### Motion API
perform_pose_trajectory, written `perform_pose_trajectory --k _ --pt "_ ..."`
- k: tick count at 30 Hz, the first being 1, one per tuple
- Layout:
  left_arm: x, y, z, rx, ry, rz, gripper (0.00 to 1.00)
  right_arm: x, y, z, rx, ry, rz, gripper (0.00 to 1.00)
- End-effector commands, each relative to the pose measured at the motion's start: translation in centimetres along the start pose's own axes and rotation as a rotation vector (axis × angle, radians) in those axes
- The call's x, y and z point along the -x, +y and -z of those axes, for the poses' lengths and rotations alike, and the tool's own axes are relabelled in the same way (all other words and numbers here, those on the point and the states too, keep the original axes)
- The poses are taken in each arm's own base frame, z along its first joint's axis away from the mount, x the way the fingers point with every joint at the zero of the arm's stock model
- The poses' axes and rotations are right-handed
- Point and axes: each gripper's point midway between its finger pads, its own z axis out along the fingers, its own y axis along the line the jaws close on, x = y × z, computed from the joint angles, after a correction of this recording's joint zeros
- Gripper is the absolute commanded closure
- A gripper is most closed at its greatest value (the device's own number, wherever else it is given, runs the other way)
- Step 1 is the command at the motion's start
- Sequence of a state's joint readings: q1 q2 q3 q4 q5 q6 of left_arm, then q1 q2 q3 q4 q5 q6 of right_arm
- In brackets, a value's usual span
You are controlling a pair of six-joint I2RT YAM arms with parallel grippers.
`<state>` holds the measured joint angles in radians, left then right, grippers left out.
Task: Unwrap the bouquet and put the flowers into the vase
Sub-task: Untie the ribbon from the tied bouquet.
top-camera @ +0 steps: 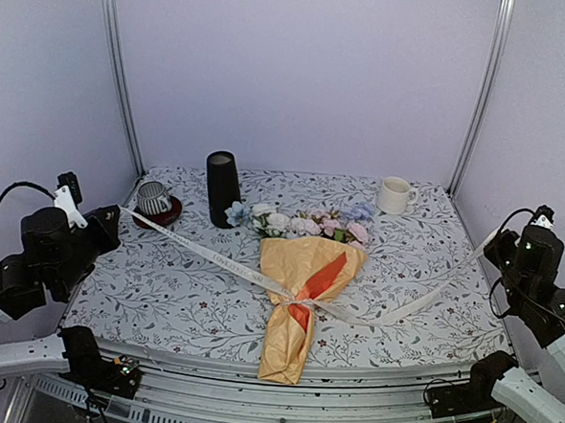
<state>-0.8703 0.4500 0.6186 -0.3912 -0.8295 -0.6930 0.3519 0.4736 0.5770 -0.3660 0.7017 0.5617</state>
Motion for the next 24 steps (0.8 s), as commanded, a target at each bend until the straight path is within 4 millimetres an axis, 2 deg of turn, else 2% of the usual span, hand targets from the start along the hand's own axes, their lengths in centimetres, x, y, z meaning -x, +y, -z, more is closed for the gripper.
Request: perform_pose_trajectory --k 1,4,6,10,13,16,20,21,22,24 --pt "0.3 1.5 0.3 0.054 -0.024 -0.002 1.00 0.3 0.1 -0.2 -0.018 0.001 0.000 0.97" --pt "0.1 2.0 0.3 0.071 -0.029 -0.004 1.00 -0.2 0.4 -0.6 -0.016 0.024 0.011 0.97" --pt "-0.8 2.4 0.0 0.083 -0.018 0.001 1.00 -1.2 1.3 -1.1 0.022 0.061 0.026 0.96" --pt "-4.7 2.2 -1.5 0.070 0.059 0.000 1.00 -4.8 3.5 -2.7 0.082 0.205 0.104 0.97" --pt "-7.4 2.4 -2.9 0.083 0.134 -0.010 1.00 -6.6 4.5 -3.7 0.098 0.282 0.123 0.95" --pt "-9.2 2.9 -4.3 0.111 0.214 -0.009 1.00 -7.4 4.1 -4.4 0.044 0.312 0.133 0.91" --pt "-9.6 4.2 -5.3 0.153 0.271 0.008 0.99 -7.3 2.9 -5.0 -0.037 0.322 0.134 0.88" --pt "-9.5 4.4 -5.5 0.154 0.280 0.010 0.96 -7.3 2.7 -5.1 -0.049 0.325 0.135 0.79" --pt "-9.4 4.7 -5.6 0.159 0.285 0.014 0.87 -7.2 2.3 -5.1 -0.065 0.328 0.135 0.71" --pt "-8.6 5.9 -5.5 0.221 0.274 0.028 0.61 -6.9 1.6 -5.0 -0.098 0.325 0.133 0.67"
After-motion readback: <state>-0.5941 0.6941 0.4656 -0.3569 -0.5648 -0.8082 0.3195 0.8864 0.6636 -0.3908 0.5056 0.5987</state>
